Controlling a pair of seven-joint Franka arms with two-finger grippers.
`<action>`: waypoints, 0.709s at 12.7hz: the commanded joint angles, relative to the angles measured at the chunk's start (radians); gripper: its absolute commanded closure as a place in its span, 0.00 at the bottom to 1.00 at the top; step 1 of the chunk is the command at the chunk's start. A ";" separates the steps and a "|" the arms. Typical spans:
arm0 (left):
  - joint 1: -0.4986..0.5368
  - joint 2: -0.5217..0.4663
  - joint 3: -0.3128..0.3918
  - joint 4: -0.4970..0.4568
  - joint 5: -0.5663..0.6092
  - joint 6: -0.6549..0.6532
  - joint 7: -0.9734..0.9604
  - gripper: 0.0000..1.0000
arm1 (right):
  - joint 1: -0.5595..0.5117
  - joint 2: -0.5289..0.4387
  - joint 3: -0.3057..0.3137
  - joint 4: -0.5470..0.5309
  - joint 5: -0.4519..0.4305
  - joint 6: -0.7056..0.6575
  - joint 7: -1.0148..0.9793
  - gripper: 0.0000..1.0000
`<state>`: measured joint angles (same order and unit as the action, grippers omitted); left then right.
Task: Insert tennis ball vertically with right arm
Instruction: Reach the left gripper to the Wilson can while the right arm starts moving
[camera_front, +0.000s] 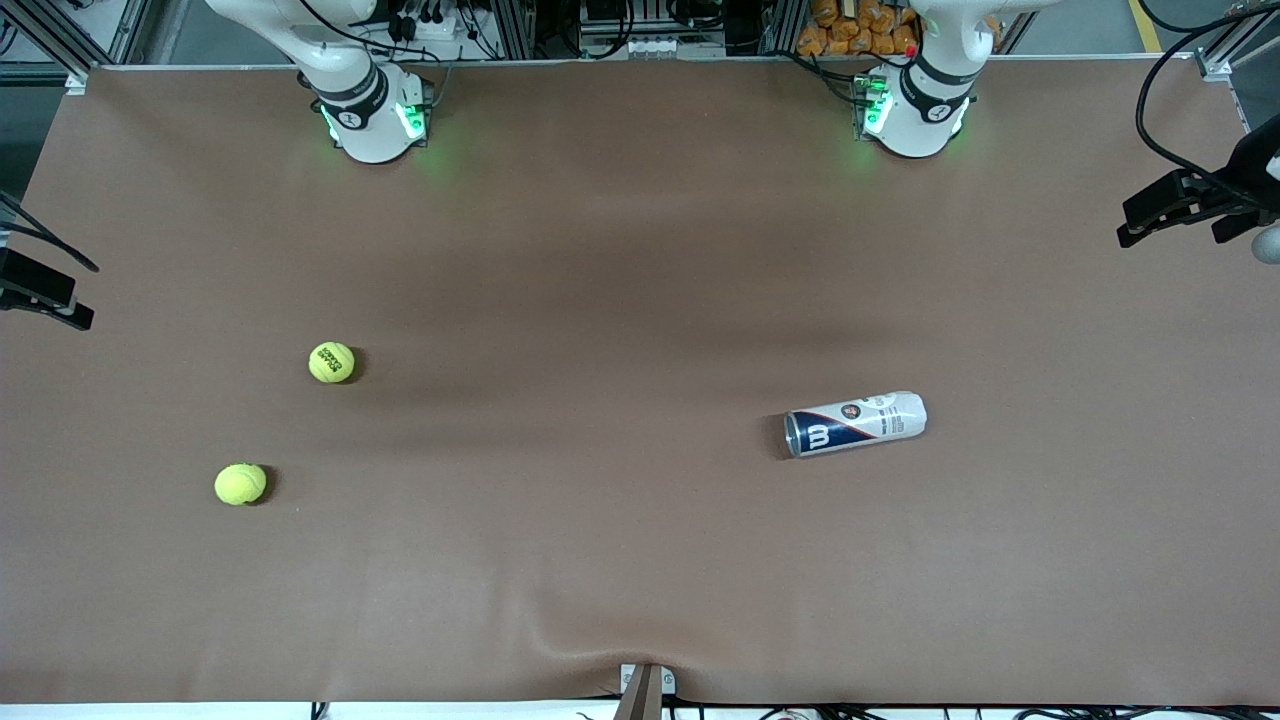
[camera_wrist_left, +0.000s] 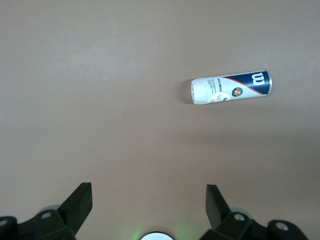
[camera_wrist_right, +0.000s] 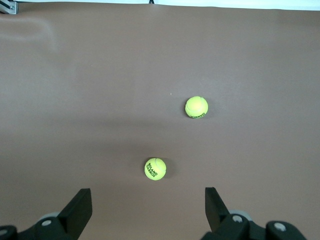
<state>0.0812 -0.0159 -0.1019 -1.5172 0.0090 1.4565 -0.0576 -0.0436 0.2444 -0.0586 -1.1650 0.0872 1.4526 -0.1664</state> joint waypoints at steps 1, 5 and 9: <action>0.005 0.010 -0.004 0.022 -0.006 -0.005 0.016 0.00 | 0.001 -0.014 0.003 -0.012 -0.011 0.002 -0.010 0.00; 0.000 0.030 -0.004 0.023 -0.003 -0.002 0.012 0.00 | 0.001 -0.014 0.003 -0.012 -0.012 0.003 -0.012 0.00; -0.023 0.071 -0.018 0.022 -0.004 0.037 0.079 0.00 | 0.004 -0.022 0.002 -0.016 -0.015 0.003 -0.013 0.00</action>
<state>0.0743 0.0193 -0.1067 -1.5172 0.0090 1.4784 -0.0258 -0.0436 0.2442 -0.0586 -1.1649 0.0872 1.4533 -0.1676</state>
